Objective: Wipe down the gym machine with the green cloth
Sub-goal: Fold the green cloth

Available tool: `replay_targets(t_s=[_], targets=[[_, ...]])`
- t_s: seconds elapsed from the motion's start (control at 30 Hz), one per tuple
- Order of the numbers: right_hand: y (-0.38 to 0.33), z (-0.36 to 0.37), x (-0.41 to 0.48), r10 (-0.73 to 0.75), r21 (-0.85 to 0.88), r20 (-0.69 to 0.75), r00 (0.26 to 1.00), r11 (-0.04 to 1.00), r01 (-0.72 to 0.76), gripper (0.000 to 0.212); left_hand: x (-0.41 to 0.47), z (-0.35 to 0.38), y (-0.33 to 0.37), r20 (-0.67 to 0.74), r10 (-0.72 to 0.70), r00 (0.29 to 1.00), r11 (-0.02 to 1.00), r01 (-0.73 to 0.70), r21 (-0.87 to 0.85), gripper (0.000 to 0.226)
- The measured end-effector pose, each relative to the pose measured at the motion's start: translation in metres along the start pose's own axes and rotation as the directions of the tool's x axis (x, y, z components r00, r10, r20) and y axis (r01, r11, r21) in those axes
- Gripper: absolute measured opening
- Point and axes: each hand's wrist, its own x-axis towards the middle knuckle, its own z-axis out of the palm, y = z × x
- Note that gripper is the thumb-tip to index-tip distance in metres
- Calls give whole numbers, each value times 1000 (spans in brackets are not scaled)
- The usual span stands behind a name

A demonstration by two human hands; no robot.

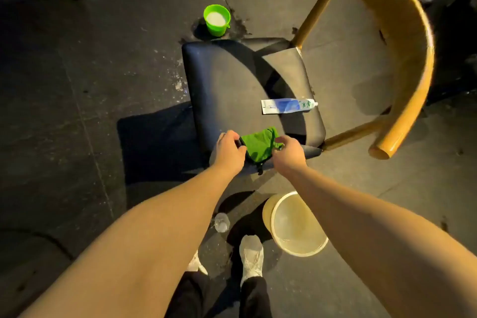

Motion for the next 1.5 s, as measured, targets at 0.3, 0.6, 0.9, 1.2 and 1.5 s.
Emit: replay_targets(t_s=[0.3, 0.6, 0.9, 1.2, 1.5], targets=[[16, 36, 57, 150, -100, 27, 988, 984, -146, 46, 45, 40, -9, 133, 20, 991, 948, -61, 312, 28], [-41, -36, -42, 17, 223, 198, 980, 973, -62, 30, -28, -61, 26, 187, -72, 980, 997, 65, 44, 25], [-124, -104, -181, -226, 497, 396, 890, 868, -1, 15, -173, -181, 50, 146, -130, 981, 990, 137, -34, 12], [-166, -90, -326, -475, 398, 756, 450, 880, 261, 20, -395, -220, 43, -188, -447, 875, 852, 352, -387, 50], [-144, -21, -513, -457, 242, 888, 50, 559, 793, 20, -624, -176, -13, -474, -709, 522, 670, 292, -682, 24]])
